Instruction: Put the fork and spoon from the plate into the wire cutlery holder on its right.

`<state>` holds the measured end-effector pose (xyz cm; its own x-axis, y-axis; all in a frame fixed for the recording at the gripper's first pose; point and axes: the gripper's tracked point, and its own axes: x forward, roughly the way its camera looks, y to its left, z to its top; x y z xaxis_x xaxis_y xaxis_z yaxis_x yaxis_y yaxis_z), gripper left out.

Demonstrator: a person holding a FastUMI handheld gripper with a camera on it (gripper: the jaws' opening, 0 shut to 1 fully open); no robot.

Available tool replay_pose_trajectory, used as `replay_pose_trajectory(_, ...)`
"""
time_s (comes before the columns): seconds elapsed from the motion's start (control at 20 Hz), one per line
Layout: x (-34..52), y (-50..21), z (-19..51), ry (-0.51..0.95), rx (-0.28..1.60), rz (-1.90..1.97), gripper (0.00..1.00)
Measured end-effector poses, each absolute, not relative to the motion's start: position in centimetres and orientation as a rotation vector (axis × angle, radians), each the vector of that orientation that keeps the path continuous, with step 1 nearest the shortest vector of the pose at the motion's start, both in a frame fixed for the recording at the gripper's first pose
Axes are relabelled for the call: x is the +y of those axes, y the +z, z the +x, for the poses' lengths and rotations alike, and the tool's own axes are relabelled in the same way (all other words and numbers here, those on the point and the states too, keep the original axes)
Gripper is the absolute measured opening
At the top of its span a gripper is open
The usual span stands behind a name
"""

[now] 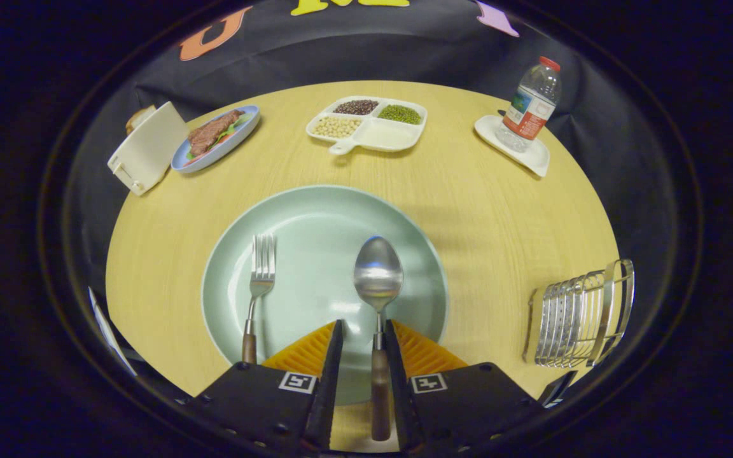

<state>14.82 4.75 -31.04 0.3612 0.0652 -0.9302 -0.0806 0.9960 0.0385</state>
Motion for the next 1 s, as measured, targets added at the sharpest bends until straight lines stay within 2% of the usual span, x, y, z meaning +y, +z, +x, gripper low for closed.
replay_pose_trajectory(0.05,5.0,-31.6,14.6,0.092,1.202,-0.021,0.30)
replay_pose_trajectory(0.1,5.0,-31.0,14.5,0.089,1.201,-0.026,0.13)
replay_pose_trajectory(0.15,4.9,-31.5,14.7,0.078,1.198,-0.029,0.15)
replay_pose_trajectory(0.2,4.9,-31.4,14.7,0.080,1.194,-0.031,0.03)
replay_pose_trajectory(0.3,4.7,-30.9,14.6,0.075,1.176,-0.033,0.01)
replay_pose_trajectory(1.0,1.6,-25.1,13.4,0.091,1.054,-0.020,0.00)
